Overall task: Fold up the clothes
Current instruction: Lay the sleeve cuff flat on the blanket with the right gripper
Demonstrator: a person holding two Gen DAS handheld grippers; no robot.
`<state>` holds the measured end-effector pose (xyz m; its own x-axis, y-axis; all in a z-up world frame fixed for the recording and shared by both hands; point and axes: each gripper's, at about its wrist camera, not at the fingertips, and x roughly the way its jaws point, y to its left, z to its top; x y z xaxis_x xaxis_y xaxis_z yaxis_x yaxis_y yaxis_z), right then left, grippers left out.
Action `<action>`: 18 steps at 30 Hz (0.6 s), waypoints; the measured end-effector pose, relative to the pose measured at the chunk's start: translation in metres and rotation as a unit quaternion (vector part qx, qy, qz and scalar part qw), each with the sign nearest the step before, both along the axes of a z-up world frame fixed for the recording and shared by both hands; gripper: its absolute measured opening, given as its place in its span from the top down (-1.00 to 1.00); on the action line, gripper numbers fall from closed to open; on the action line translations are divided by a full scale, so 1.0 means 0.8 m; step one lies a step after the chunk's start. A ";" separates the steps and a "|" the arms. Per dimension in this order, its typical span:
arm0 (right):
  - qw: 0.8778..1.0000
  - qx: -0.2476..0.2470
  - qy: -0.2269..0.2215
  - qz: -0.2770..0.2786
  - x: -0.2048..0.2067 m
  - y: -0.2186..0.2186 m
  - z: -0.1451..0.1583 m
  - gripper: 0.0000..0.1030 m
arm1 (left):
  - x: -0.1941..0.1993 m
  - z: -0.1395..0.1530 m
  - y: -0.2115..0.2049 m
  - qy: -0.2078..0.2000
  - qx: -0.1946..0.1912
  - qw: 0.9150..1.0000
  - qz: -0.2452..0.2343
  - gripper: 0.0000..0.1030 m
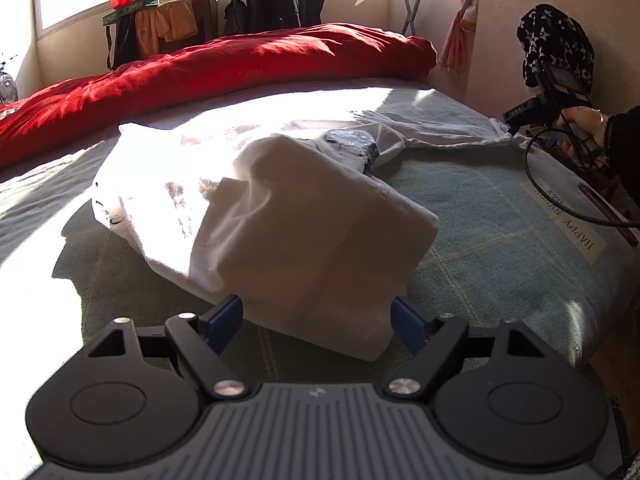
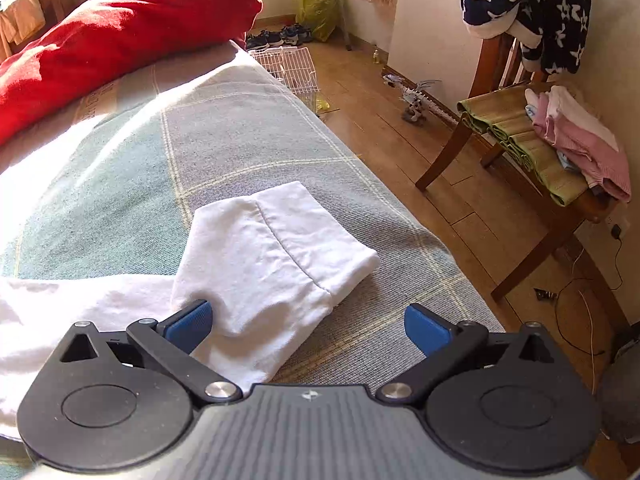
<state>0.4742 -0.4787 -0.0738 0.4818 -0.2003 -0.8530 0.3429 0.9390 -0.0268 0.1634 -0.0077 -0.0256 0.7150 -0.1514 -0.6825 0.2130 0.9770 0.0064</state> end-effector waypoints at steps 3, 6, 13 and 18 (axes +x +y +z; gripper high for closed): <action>1.000 -0.006 0.026 -0.009 -0.007 -0.011 -0.006 -1.00 | 0.000 0.000 0.001 -0.001 0.001 1.000 -0.002 -0.58; 0.998 -0.011 0.051 -0.020 -0.017 -0.025 -0.009 -1.00 | 0.001 -0.001 0.003 -0.001 -0.003 1.000 0.000 -0.58; 0.999 0.038 -0.004 0.013 -0.045 -0.038 0.032 -1.00 | 0.002 -0.003 -0.005 -0.002 -0.006 1.000 -0.009 -0.58; 0.973 0.217 -0.069 0.028 -0.021 -0.045 0.041 -1.00 | 0.005 -0.001 -0.011 -0.002 0.003 1.000 -0.012 -0.58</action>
